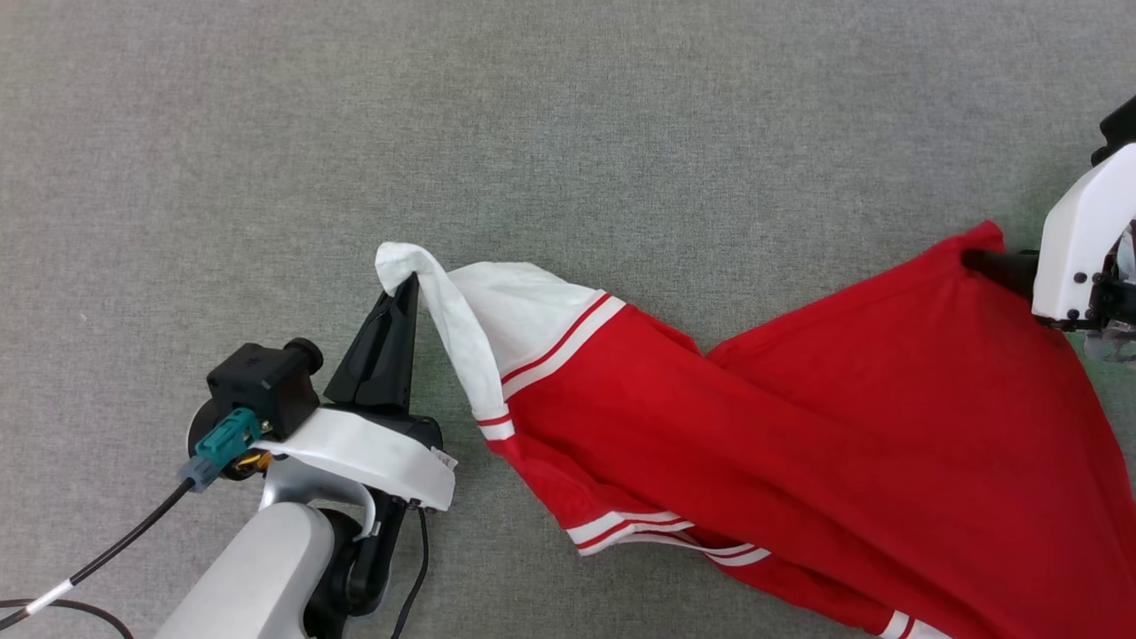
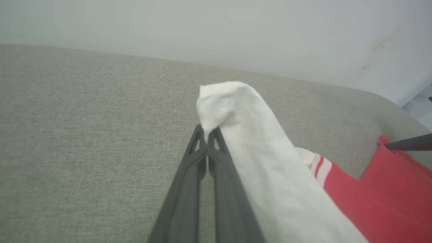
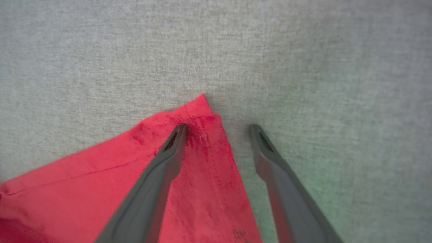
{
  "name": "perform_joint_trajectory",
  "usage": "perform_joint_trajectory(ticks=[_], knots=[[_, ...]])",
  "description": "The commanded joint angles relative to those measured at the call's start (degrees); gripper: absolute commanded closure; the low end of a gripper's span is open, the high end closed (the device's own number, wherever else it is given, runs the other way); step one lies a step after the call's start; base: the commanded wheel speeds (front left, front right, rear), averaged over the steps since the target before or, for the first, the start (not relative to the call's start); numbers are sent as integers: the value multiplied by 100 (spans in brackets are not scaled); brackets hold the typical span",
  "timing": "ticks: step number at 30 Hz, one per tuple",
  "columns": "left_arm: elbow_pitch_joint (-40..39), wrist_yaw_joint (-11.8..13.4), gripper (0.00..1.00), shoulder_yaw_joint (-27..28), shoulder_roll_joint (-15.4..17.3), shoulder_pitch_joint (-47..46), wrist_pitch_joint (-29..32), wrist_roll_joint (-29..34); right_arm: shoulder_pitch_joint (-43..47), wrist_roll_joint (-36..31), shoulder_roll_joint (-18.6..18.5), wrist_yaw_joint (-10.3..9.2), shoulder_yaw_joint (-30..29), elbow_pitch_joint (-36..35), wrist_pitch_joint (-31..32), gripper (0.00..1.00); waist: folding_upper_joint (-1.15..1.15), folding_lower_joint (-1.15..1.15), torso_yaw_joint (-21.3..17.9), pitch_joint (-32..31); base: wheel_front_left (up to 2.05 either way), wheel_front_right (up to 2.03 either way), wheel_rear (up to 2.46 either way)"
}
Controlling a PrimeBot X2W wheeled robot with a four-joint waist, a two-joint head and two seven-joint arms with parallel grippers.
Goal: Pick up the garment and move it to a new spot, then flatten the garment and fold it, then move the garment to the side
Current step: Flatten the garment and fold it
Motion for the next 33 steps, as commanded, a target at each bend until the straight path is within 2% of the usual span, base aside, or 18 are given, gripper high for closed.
perform_joint_trajectory(ticks=[1,9,17,25,33], knots=[[56,-36,100,-5,-21,-119,-45,-24,400,51,263,-2,214,391,250,100,0,0,8,-19,0,0,0],[234,-143,100,-56,-14,-122,-87,-62,108,69,54,-1,241,130,64,100,0,0,-17,-322,0,0,0],[354,-286,100,97,162,-400,-60,-117,-63,-49,-237,-2,335,-381,-499,100,0,0,-112,-1043,0,0,0],[612,-464,100,322,435,-1271,208,-139,-330,-393,-234,-2,261,-571,-1139,100,0,0,-338,-1771,0,0,0],[1571,-750,100,386,336,-2475,633,-307,-826,-636,-113,-3,177,-394,-1529,100,0,0,-527,-1961,0,0,0]])
